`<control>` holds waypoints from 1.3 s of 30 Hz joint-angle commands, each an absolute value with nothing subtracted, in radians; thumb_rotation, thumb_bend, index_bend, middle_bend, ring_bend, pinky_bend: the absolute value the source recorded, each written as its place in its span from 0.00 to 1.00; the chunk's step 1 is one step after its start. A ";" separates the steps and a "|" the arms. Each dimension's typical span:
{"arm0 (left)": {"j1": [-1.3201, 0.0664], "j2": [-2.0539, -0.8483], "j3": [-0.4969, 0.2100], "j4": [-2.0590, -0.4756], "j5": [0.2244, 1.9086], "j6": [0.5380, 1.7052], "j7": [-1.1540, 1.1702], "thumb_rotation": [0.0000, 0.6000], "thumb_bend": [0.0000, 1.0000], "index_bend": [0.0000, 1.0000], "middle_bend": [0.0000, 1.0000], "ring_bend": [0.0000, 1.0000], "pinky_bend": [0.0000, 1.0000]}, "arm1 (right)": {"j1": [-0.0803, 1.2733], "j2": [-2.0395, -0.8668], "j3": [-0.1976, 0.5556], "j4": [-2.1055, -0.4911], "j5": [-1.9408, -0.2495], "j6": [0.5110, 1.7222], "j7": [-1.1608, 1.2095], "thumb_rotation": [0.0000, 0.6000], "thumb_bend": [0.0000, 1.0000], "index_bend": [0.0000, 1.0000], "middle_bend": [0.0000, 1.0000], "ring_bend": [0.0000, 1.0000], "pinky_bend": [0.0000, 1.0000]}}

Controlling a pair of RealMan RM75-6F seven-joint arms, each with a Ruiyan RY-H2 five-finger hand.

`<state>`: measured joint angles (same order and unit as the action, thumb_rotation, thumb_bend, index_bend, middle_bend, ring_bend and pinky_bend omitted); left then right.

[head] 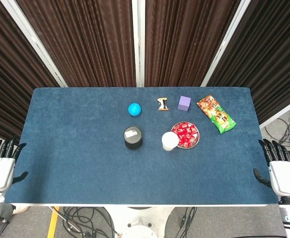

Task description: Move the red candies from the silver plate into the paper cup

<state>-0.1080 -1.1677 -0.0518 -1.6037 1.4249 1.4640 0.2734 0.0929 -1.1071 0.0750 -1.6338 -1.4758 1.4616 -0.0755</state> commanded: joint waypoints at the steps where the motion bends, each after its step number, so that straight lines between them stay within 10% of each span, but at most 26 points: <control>1: -0.105 -1.170 -0.051 -1.605 1.424 1.467 0.273 1.00 0.00 0.23 0.09 0.07 0.06 | 0.093 -1.109 0.074 -1.633 -1.478 1.461 -0.074 1.00 0.24 0.00 0.07 0.00 0.09; 16: -0.101 -1.163 -0.046 -1.612 1.433 1.469 0.262 1.00 0.00 0.23 0.09 0.07 0.06 | 0.155 -1.102 0.107 -1.631 -1.479 1.403 -0.100 1.00 0.24 0.00 0.18 0.04 0.17; 31: -0.071 -1.152 -0.037 -1.621 1.426 1.495 0.237 1.00 0.00 0.24 0.09 0.07 0.06 | 0.484 -1.219 0.208 -1.491 -1.295 0.966 -0.256 1.00 0.23 0.31 0.69 0.71 0.90; 39: -0.071 -1.155 -0.040 -1.614 1.423 1.489 0.228 1.00 0.00 0.24 0.09 0.07 0.06 | 0.626 -1.378 0.209 -1.305 -1.193 0.782 -0.285 1.00 0.23 0.41 0.81 0.87 1.00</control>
<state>-0.0709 -1.1543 -0.0395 -1.6144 1.4235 1.4897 0.2281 0.5914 -1.3272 0.2071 -1.3593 -1.2293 0.8303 -0.2680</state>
